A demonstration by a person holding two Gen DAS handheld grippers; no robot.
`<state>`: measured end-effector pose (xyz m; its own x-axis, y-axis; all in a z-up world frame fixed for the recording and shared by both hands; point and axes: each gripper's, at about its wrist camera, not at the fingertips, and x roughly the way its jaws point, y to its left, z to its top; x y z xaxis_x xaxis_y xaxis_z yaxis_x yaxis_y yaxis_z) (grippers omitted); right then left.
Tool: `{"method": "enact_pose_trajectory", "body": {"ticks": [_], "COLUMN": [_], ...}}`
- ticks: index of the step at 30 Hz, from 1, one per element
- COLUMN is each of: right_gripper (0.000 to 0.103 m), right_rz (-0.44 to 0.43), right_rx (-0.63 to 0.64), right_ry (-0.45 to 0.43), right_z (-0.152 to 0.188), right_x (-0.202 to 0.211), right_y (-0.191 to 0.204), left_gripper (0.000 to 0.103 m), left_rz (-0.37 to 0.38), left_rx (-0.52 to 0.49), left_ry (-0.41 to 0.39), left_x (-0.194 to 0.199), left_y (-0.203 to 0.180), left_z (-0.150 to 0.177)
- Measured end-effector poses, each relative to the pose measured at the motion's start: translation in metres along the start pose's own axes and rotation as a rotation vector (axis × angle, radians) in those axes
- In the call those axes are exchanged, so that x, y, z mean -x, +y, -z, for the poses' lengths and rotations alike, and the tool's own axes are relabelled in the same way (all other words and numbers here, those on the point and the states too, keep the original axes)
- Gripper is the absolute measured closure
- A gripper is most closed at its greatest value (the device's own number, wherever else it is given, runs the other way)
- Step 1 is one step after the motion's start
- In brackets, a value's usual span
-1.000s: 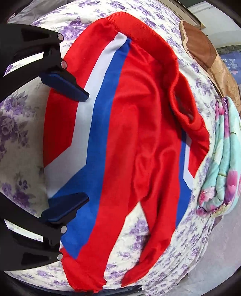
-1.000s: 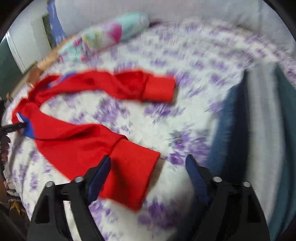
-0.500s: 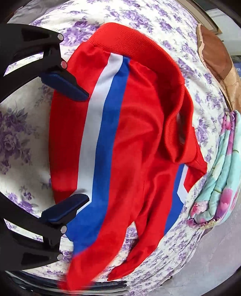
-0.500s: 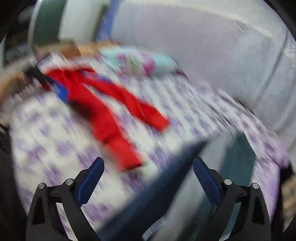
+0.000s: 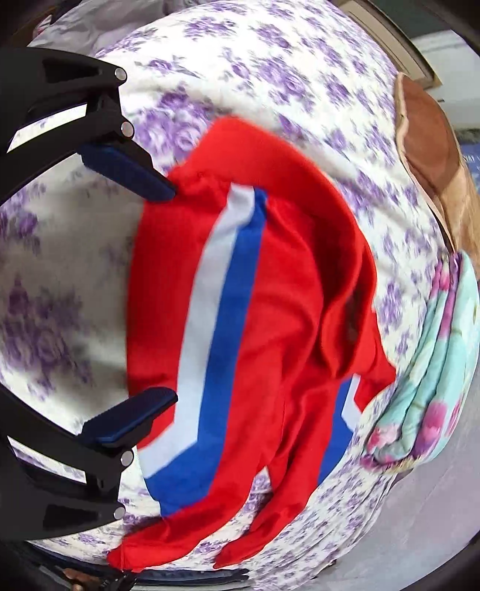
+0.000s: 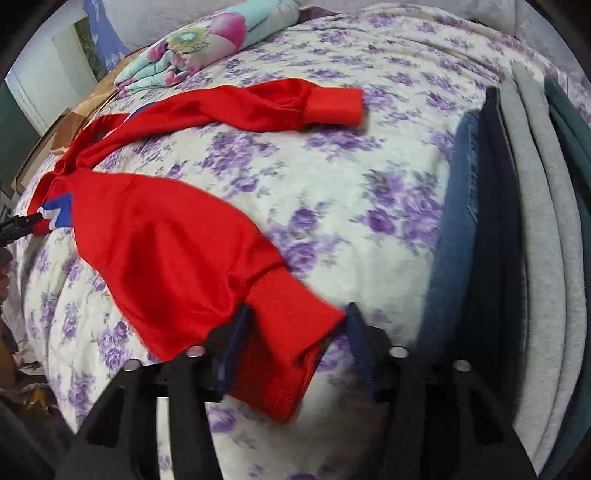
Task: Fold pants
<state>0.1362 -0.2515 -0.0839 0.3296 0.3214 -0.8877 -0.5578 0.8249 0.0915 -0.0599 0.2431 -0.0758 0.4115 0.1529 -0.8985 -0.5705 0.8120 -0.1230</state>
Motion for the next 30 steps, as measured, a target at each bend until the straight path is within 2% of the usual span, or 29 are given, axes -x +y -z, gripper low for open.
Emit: {"method": "enact_pose_trajectory", "body": {"ticks": [1,2,5,7,8,10,11,12,13,15,17,18,20,22,24,26,28,30], "right_gripper": [0.086,0.09,0.091,0.09,0.087,0.079,0.069,0.062,0.053,0.051,0.032,0.029,0.029,0.03,0.024,0.024,0.024,0.022], "right_rz": [-0.009,-0.005,0.113,0.247,0.275,0.346,0.409,0.472,0.477,0.397,0.332,0.305,0.287,0.276,0.327,0.323,0.283,0.261], "right_rx": [0.001,0.028,0.044,0.039,0.053,0.115,0.147,0.152,0.131,0.088,0.091,0.094,0.07,0.058,0.108,0.096,0.093,0.106], "right_ry": [-0.01,-0.028,-0.151,-0.217,-0.205,-0.076,-0.027,-0.022,-0.039,-0.109,-0.163,-0.174,-0.151,-0.085,-0.036,-0.031,-0.091,-0.176], "right_z": [0.0,-0.001,-0.011,-0.017,-0.017,-0.01,-0.005,-0.001,0.002,0.005,0.005,0.004,-0.003,-0.004,-0.001,0.0,-0.003,-0.011], "right_x": [0.003,0.01,0.047,0.067,0.067,0.045,0.034,0.029,0.031,0.045,0.052,0.05,0.035,0.014,-0.001,0.009,0.032,0.053], "right_y": [0.001,0.005,-0.002,-0.017,-0.019,-0.017,-0.015,-0.015,-0.017,-0.013,-0.002,0.004,0.006,0.007,0.008,0.01,0.011,0.018], "left_gripper": [0.005,0.005,0.005,0.006,0.006,0.006,0.006,0.005,0.005,0.005,0.005,0.005,0.005,0.005,0.004,0.004,0.005,0.005], "left_rz": [0.005,0.006,-0.043,-0.11,-0.116,-0.108,-0.126,-0.153,-0.195,-0.22,-0.181,-0.155,-0.15,-0.18,-0.25,-0.218,-0.197,-0.14], "left_rx": [0.013,0.018,0.008,-0.011,-0.014,-0.005,-0.007,-0.017,-0.027,-0.032,-0.023,-0.022,-0.039,-0.044,-0.042,0.015,0.05,0.022], "left_ry": [0.009,0.015,0.023,0.006,0.001,0.005,0.005,0.007,-0.002,-0.043,-0.08,-0.093,-0.083,-0.032,0.011,0.02,0.011,-0.058], "left_x": [-0.003,-0.005,-0.014,-0.014,-0.014,-0.011,-0.011,-0.009,-0.005,0.007,0.019,0.022,0.015,-0.007,-0.03,-0.029,-0.015,0.007], "left_y": [0.006,0.007,0.007,0.007,0.008,0.011,0.011,0.012,0.013,0.016,0.016,0.015,0.009,0.008,0.014,0.022,0.027,0.022], "left_z": [0.001,0.001,-0.003,-0.007,-0.008,-0.011,-0.011,-0.011,-0.011,-0.012,-0.012,-0.013,-0.016,-0.019,-0.022,-0.024,-0.028,-0.035]}}
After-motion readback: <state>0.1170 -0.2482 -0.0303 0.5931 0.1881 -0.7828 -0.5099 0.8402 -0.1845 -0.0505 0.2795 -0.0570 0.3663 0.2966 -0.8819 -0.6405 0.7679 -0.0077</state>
